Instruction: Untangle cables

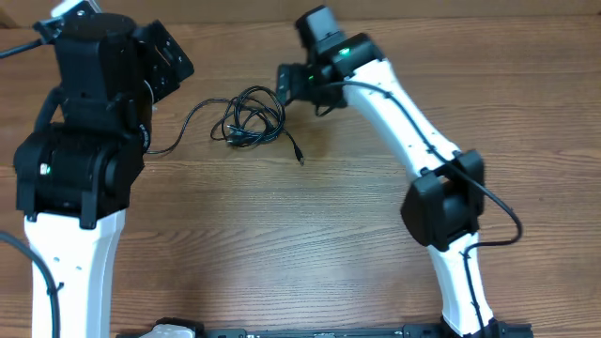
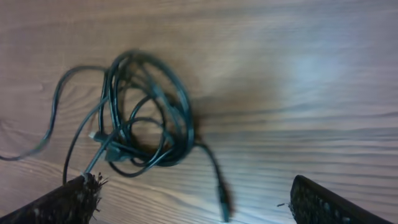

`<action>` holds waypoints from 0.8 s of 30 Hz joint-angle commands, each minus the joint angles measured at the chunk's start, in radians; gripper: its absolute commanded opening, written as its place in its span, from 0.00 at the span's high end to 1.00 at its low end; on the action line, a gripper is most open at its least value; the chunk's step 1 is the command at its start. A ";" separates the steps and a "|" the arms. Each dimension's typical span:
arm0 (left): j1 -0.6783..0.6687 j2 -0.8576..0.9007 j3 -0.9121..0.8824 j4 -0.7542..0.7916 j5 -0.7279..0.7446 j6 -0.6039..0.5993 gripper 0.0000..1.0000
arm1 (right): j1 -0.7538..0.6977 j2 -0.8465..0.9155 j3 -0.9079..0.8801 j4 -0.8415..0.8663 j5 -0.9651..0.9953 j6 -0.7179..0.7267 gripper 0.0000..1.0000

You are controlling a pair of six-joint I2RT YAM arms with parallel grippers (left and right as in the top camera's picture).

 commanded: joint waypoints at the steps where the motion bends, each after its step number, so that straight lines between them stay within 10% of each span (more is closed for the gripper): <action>1: 0.024 0.005 0.002 -0.021 0.008 0.023 0.00 | 0.041 0.043 0.003 0.005 0.051 0.104 0.04; 21: 0.027 0.007 0.002 -0.154 0.011 0.045 0.00 | 0.074 0.209 0.002 0.047 0.108 0.269 0.15; 22: 0.027 0.007 0.002 -0.158 0.011 0.045 0.00 | 0.074 0.216 0.000 0.053 0.108 0.268 0.21; 24: 0.027 0.007 0.002 -0.166 0.011 0.045 0.00 | 0.074 0.217 -0.001 0.063 0.110 0.261 0.96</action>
